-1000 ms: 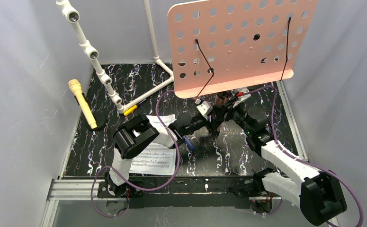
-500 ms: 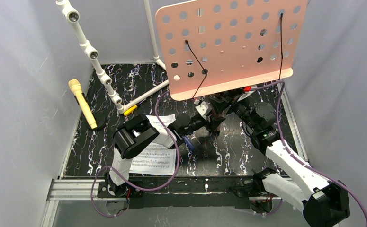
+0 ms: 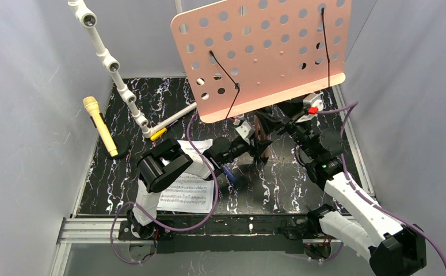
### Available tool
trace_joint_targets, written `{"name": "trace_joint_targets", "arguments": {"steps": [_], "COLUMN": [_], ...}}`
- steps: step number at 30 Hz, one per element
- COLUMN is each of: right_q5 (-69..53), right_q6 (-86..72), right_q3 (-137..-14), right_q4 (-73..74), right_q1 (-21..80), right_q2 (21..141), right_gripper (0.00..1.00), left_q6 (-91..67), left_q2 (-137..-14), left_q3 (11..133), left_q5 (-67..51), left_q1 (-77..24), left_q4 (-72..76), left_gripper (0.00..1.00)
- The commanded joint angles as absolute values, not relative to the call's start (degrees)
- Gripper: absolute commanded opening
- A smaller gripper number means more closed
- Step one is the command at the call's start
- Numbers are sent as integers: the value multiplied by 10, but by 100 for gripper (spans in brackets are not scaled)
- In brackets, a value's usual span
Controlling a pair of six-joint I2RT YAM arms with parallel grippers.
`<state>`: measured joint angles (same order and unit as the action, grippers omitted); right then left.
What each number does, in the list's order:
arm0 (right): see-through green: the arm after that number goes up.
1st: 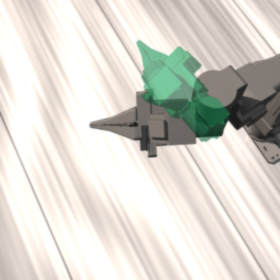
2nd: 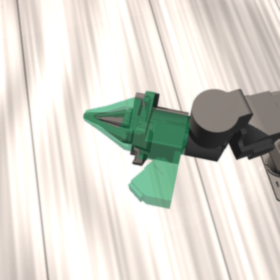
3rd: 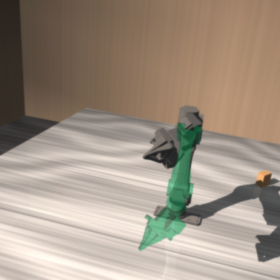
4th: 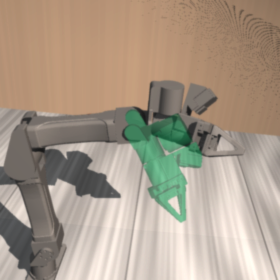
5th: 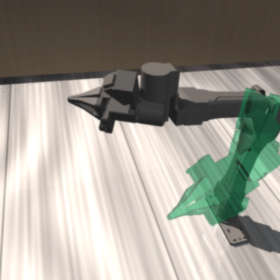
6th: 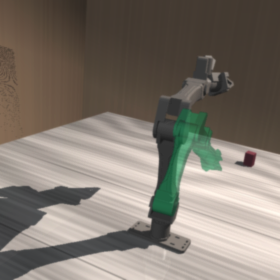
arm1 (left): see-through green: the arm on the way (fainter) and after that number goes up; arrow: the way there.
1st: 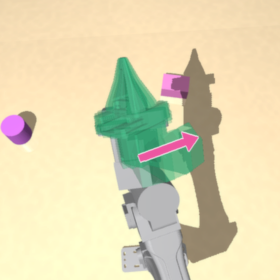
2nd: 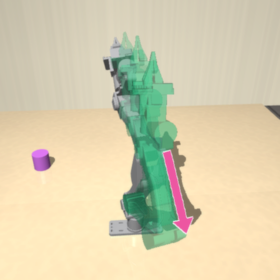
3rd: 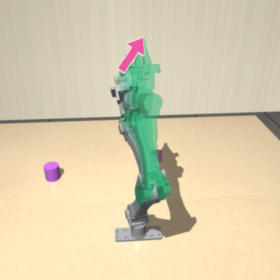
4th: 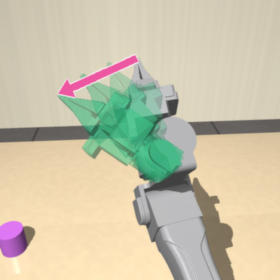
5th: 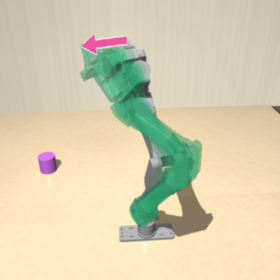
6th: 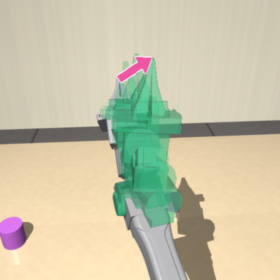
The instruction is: Pack up the instrument practice props
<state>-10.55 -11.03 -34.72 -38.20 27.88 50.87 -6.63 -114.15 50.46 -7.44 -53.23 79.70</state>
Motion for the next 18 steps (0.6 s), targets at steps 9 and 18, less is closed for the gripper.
{"name": "trace_joint_targets", "arguments": {"steps": [9, 18], "right_q5": [-57, -33], "right_q6": [-104, -104], "right_q3": [-363, -347], "right_q4": [-521, -541], "right_q1": [283, 283], "right_q2": [505, 528], "right_gripper": [82, 67], "left_q6": [-38, -32], "left_q2": [-1125, -1122], "left_q3": [500, 497], "left_q5": [-100, -110], "left_q1": [-539, -540], "left_q4": [813, 805], "left_gripper": [0, 0]}}
